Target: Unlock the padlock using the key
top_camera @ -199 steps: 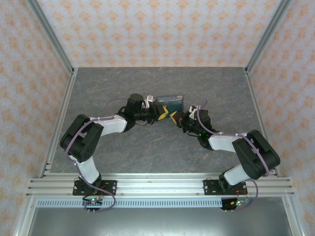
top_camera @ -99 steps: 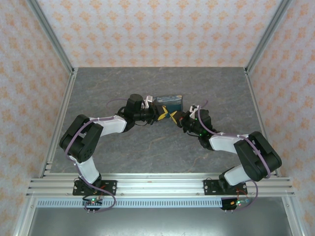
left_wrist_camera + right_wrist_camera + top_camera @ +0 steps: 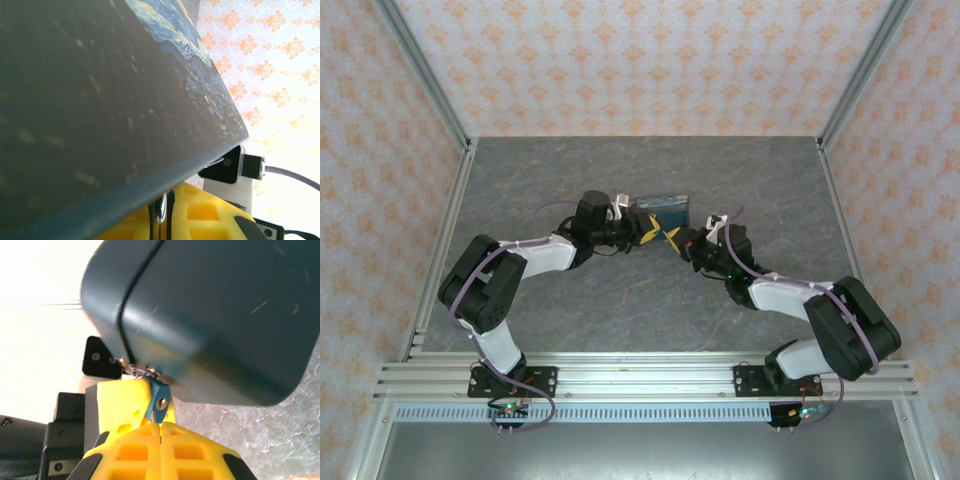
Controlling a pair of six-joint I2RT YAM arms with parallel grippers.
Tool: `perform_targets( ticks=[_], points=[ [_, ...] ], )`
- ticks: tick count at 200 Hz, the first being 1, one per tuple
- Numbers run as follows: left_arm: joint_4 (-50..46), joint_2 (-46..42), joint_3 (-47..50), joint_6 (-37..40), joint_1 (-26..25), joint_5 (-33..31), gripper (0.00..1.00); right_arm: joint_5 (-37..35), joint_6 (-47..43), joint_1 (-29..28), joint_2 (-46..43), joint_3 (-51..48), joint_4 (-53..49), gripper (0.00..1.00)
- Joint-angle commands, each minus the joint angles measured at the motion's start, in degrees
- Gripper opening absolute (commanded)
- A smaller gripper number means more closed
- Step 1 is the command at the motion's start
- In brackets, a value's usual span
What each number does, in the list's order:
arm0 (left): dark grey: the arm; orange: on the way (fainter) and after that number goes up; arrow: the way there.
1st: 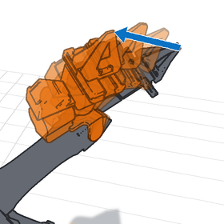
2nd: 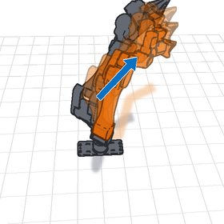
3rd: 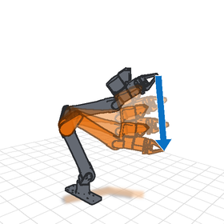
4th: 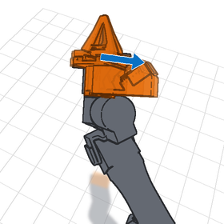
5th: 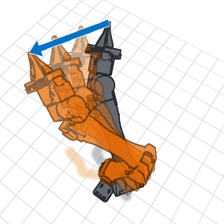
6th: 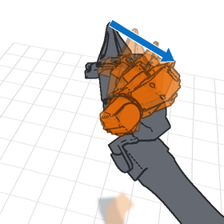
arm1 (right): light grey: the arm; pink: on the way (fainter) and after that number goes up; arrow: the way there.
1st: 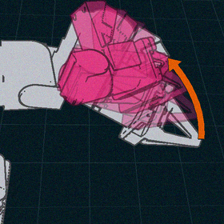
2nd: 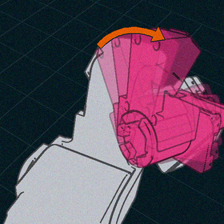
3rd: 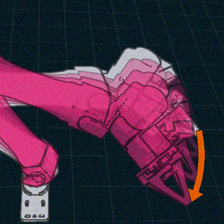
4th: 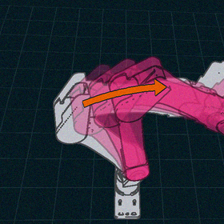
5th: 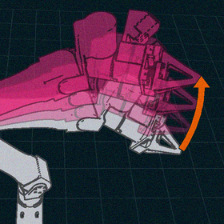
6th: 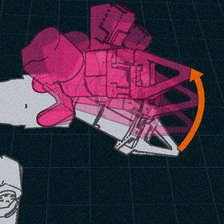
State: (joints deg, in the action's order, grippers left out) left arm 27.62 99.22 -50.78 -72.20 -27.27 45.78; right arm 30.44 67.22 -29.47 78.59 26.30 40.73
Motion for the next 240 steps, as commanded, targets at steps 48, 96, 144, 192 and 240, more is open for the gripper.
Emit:
perform_targets(
  ticks=[48,96,144,192,240],
  points=[
    [-0.94,-3.0,0.69,-0.13,-0.17,-1.21,0.0,-3.97,-3.08,-1.61,-5.98,-1.74,-6.89,0.0],
    [-1.07,-3.03,0.71,-0.13,-0.23,-1.13,0.0,-3.36,-2.92,-1.61,-2.42,0.01,-5.18,0.0],
    [-1.16,-2.67,0.37,-0.04,-0.24,-1.04,0.0,-2.94,-2.76,-1.68,0.47,2.29,-4.17,0.0],
    [-0.81,-2.0,0.36,-0.04,-0.22,-0.87,0.0,-2.75,-2.49,-1.65,1.99,3.65,-3.53,0.0],
    [-0.71,-1.41,-0.11,-0.13,-0.2,-0.69,0.0,-2.31,-2.1,-1.64,3.6,4.89,-2.74,0.0]
  ],
)
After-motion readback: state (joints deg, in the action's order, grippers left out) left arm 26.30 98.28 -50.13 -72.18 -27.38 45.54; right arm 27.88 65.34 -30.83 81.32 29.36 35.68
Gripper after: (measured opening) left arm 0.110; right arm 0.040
